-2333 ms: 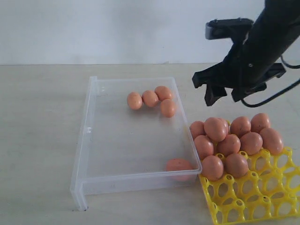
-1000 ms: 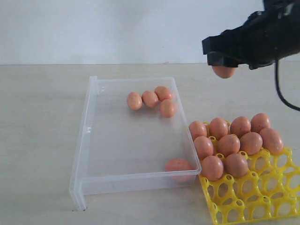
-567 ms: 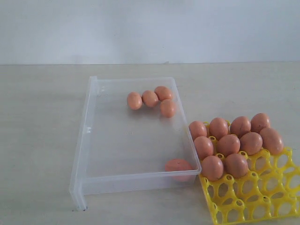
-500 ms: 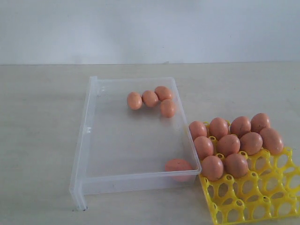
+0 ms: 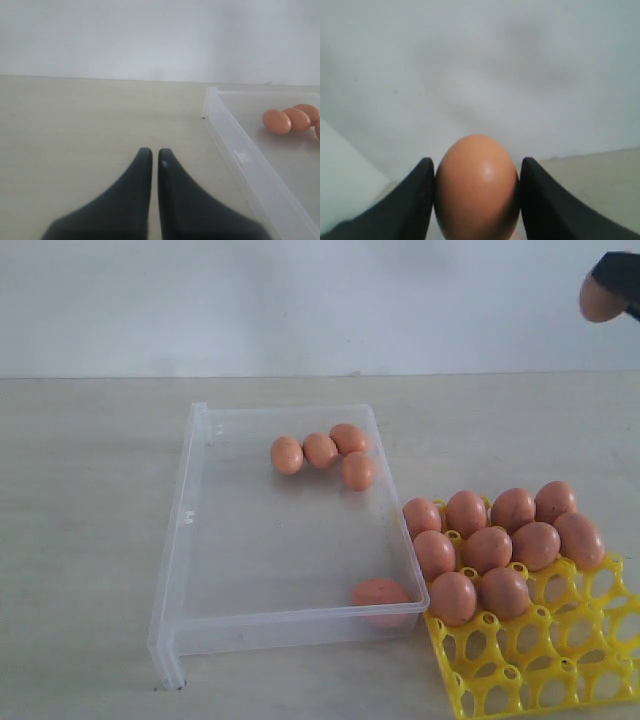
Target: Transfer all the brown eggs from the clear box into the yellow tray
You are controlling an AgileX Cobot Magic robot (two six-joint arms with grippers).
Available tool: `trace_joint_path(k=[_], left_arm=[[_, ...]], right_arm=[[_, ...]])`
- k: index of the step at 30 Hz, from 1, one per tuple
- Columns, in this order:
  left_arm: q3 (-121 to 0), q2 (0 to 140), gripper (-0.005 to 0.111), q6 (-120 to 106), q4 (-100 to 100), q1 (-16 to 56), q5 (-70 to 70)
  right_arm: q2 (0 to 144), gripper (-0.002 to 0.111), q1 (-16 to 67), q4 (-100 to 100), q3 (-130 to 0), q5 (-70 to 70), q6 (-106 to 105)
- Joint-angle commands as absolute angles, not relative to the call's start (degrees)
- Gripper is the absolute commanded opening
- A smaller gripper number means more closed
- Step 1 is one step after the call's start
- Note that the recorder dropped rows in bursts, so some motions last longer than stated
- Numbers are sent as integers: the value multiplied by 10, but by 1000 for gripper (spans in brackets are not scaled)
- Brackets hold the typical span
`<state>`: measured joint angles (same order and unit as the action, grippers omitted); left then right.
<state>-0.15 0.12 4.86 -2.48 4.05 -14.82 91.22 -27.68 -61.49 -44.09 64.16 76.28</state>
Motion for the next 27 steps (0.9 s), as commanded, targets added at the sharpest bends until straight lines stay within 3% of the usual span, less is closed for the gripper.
trace_joint_path(k=[1, 5, 20, 27], left_arm=[[0, 0, 4, 47, -23, 39, -145], [0, 0, 4, 47, -23, 39, -145], [0, 0, 4, 47, -23, 39, -145], [0, 0, 4, 47, -23, 39, -143]], right_arm=[[950, 0, -307, -832, -483, 700, 784], [950, 0, -308, -999, -481, 700, 725], [948, 0, -308, -999, -338, 700, 518], [948, 0, -308, -999, -302, 610, 502]])
